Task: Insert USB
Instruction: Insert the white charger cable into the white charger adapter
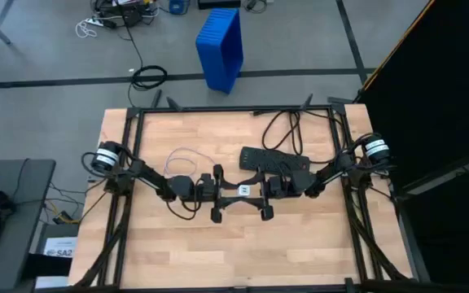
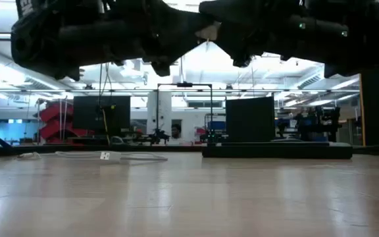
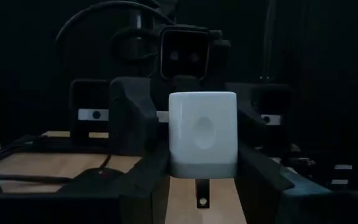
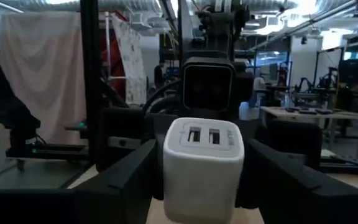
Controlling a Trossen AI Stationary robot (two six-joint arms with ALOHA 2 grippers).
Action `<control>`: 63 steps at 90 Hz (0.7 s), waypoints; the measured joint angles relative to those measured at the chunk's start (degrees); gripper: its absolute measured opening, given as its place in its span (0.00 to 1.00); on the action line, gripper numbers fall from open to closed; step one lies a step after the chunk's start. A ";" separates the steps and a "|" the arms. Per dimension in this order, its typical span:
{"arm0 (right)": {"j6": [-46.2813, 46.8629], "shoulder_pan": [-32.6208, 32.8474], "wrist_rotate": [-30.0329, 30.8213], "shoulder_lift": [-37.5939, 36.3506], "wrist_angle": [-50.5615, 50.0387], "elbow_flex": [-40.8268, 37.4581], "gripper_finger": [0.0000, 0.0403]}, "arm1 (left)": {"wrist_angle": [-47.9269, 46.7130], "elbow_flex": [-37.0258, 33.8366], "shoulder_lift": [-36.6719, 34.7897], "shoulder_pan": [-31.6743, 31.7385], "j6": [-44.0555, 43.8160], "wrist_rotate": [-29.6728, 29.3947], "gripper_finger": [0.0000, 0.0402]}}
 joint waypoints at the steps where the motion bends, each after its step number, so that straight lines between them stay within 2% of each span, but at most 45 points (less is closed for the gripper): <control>1: 0.00 0.00 0.01 0.00 0.04 0.00 0.51 | -0.04 0.05 0.01 0.00 -0.01 0.01 0.31; 33: 0.33 0.29 -0.32 0.00 0.39 -0.03 0.34 | -1.98 0.28 0.02 -0.09 0.34 -0.18 0.31; 63: 1.29 0.13 -0.54 0.00 -0.30 -0.04 0.32 | -1.97 0.26 0.07 -0.13 0.08 -0.42 0.31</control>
